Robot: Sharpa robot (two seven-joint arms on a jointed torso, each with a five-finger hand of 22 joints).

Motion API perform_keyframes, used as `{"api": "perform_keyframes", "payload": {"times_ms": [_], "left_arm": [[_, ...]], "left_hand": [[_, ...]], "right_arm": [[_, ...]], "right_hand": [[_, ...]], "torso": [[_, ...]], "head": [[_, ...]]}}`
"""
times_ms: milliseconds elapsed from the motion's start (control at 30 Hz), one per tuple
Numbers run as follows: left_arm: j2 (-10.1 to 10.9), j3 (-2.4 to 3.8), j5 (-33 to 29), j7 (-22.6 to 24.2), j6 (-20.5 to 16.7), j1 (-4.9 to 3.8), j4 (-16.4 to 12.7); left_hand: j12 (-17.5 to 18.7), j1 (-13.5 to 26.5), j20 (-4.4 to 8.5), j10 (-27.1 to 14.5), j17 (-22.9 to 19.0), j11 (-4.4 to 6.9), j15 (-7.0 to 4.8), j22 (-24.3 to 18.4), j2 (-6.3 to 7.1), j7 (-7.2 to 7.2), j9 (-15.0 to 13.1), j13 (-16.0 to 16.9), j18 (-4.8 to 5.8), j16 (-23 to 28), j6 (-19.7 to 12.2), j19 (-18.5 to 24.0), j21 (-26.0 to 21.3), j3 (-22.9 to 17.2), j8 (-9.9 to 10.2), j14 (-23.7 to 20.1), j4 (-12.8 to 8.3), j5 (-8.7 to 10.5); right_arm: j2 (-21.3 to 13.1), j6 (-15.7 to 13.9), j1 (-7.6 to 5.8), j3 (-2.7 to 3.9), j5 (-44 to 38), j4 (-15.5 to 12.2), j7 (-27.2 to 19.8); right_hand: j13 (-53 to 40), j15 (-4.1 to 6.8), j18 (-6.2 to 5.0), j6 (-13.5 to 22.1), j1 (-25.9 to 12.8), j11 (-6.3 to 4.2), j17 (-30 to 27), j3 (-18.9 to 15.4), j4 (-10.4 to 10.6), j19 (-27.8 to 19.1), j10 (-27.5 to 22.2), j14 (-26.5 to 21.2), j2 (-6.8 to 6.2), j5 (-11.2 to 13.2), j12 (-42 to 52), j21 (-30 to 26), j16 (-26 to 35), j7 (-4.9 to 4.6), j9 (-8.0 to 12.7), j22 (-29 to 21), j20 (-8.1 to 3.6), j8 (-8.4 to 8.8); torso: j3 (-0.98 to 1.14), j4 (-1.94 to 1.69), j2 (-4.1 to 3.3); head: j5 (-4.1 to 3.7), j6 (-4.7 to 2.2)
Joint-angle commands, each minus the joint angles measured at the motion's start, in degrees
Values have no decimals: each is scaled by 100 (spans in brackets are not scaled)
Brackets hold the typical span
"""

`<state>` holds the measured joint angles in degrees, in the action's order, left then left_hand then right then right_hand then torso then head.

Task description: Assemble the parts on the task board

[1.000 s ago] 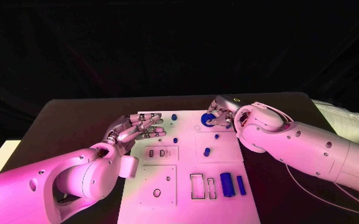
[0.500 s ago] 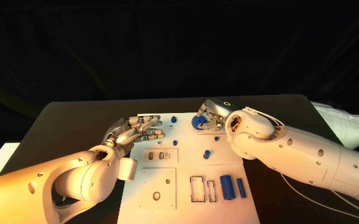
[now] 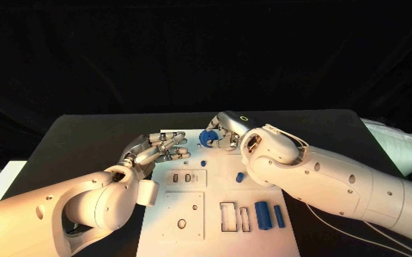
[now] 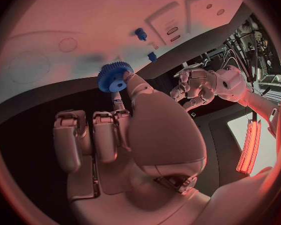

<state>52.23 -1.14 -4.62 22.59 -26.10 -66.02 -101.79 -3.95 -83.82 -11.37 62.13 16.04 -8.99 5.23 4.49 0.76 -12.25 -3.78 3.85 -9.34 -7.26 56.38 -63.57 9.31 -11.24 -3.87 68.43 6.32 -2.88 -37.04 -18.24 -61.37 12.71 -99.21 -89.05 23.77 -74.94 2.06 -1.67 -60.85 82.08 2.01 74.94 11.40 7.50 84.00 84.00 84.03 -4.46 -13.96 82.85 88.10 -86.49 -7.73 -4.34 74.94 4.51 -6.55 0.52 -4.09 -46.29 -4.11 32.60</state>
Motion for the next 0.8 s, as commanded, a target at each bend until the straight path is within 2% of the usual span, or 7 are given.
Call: {"api": "perform_keyframes", "payload": {"times_ms": [33, 100, 200, 400, 600, 700, 800], "left_arm": [[-7, 5, -36, 14, 127, -7, -2], [-8, 5, -38, 14, 125, -7, 1], [-7, 5, -41, 14, 122, -8, -1], [-12, 5, -42, 15, 123, -8, -7], [-26, 5, -43, 14, 125, -9, -2], [-30, 5, -43, 13, 126, -9, -3], [-29, 5, -43, 12, 125, -10, -4]], "left_hand": [[28, 8, 10, -47, 8, 4, 26, -9, 57, -6, 8, -10, -89, 33, -31, -35, -35, -33, 22, -9, 10, -27], [28, 8, 10, -47, 8, 4, 26, -9, 57, -6, 8, -10, -89, 33, -31, -35, -35, -33, 22, -9, 10, -27], [28, 8, 10, -47, 8, 4, 26, -9, 57, -6, 8, -10, -89, 33, -31, -35, -35, -33, 22, -9, 10, -27], [28, 8, 10, -47, 8, 4, 26, -9, 57, -6, 8, -10, -89, 33, -31, -35, -35, -33, 22, -9, 10, -27], [28, 8, 10, -47, 8, 4, 26, -9, 57, -6, 8, -10, -89, 33, -31, -35, -35, -33, 22, -9, 10, -27], [28, 8, 10, -47, 8, 4, 26, -9, 57, -6, 8, -10, -89, 33, -31, -35, -35, -33, 22, -9, 10, -27], [28, 8, 10, -47, 8, 4, 26, -9, 57, -6, 8, -10, -89, 33, -31, -35, -35, -33, 22, -9, 10, -27]], "right_arm": [[112, -44, 3, -30, -1, 87, 11], [186, -23, 2, -57, 19, 150, 2], [307, 25, -3, -101, 44, 265, -7], [500, 153, -8, -157, 68, 485, 38], [620, 136, -11, -192, 74, 659, 99], [655, 63, -19, -206, 114, 744, 138], [672, 30, -28, -215, 176, 800, 139]], "right_hand": [[-843, 29, 57, -234, -63, -51, 615, 27, 5, 271, 251, 430, -4, -28, -16, 23, -14, 140, -135, 1036, -34, -40], [-843, 29, 57, -234, -63, -51, 615, 27, 5, 271, 251, 430, -4, -28, -16, 23, -14, 140, -135, 1036, -34, -40], [-842, 28, 58, -229, -72, -50, 612, 32, 6, 273, 249, 429, -5, -29, -19, 24, -12, 139, -135, 1039, -35, -36], [-817, 23, 53, -202, -130, -41, 584, 47, 16, 257, 231, 423, -30, -15, -55, 16, 0, 128, -136, 1018, -34, -11], [-794, 17, 49, -168, -168, -32, 573, 59, 18, 243, 215, 421, -51, -2, -89, 9, 6, 115, -133, 999, -31, 15], [-639, -3, 34, -84, -233, -6, 523, 71, 30, 196, 116, 410, -94, 11, -281, -15, 28, 82, -120, 937, -18, 72], [-472, -49, 19, 108, -362, 50, 469, 32, 68, 144, 3, 398, -197, 95, -495, -43, 54, 15, -83, 868, 14, 196]], "torso": [[-2, -22, -2], [-1, -23, -5], [-12, -37, -8], [-2, -33, -10], [-1, -32, -7], [-3, -26, -6], [-2, -16, -7]], "head": [[8, 19], [21, 26], [11, 41], [33, 59], [55, 84], [60, 84], [72, 93]]}}
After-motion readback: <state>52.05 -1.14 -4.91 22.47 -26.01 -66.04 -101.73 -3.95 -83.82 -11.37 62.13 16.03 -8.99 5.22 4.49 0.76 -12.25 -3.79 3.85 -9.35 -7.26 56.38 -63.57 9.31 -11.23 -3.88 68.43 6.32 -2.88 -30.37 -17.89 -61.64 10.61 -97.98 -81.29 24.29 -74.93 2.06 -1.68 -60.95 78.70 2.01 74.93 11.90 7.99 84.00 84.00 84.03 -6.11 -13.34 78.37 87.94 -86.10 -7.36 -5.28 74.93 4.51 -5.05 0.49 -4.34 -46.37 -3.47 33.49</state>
